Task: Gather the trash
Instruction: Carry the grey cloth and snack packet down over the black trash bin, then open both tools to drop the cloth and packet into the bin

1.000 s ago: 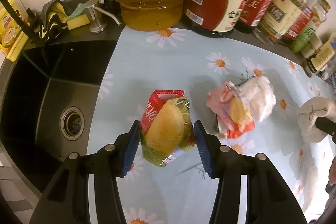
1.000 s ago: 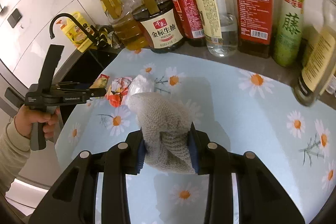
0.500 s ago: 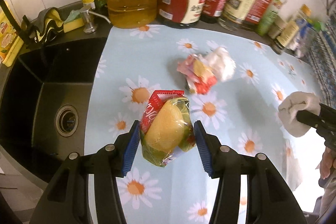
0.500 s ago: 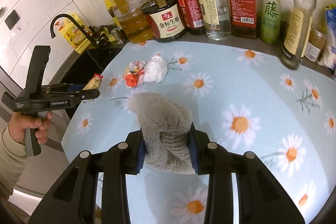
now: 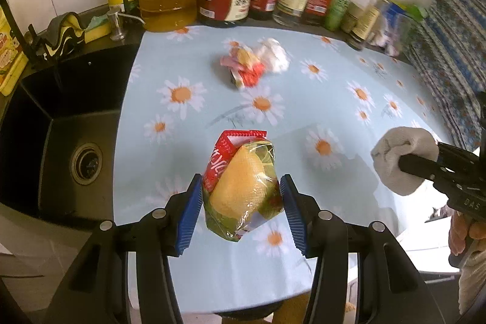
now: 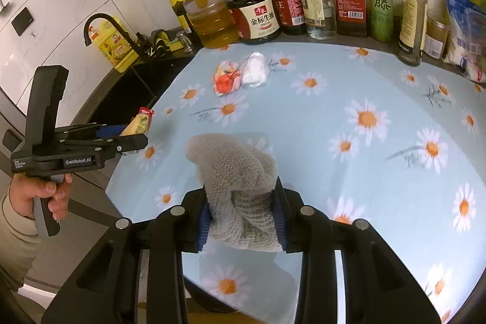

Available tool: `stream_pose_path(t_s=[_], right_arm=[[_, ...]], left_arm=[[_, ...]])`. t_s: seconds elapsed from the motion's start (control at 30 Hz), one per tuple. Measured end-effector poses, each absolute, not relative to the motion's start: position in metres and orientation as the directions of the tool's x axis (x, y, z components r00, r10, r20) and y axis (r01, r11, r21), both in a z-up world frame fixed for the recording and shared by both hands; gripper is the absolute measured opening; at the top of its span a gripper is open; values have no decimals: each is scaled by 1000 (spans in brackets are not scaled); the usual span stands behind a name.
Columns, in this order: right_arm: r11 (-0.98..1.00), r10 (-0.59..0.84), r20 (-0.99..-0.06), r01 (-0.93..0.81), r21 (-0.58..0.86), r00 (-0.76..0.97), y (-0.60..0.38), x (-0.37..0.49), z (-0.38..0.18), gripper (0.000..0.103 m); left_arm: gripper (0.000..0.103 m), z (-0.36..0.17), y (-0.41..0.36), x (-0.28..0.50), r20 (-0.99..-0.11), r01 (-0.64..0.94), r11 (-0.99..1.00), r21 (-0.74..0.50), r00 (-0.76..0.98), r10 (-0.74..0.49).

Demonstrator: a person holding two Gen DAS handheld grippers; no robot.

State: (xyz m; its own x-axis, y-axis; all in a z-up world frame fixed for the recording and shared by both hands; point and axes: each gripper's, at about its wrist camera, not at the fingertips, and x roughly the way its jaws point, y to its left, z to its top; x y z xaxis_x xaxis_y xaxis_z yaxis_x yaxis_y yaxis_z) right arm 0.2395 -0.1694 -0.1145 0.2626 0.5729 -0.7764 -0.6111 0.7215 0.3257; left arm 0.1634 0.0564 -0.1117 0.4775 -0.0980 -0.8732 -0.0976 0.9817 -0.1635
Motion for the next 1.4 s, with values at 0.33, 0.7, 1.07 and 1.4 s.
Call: stream_pose_path(t_s=[0.33,0.7,1.07,1.4], right_arm=[[738,569,-779,-583,340,265,-163,175,-119,35],[740,569,-787,-565,365,238,-150,113,-135,35],[738,569,-804,-540,405,175,-139,71,-163,36],[751,544,-832,-505,426,107,-139,59,-199,36]], left_arm=[[49,-115,43,107,-866,-30,981,-193,476,-155],[49,-127,31,55,-868,29,977,-213,454,-202],[49,-153,30,17,-880,19,967,-254,411,-239],[49,-189,31,-3,-899,-33,956,-291,350,-262]])
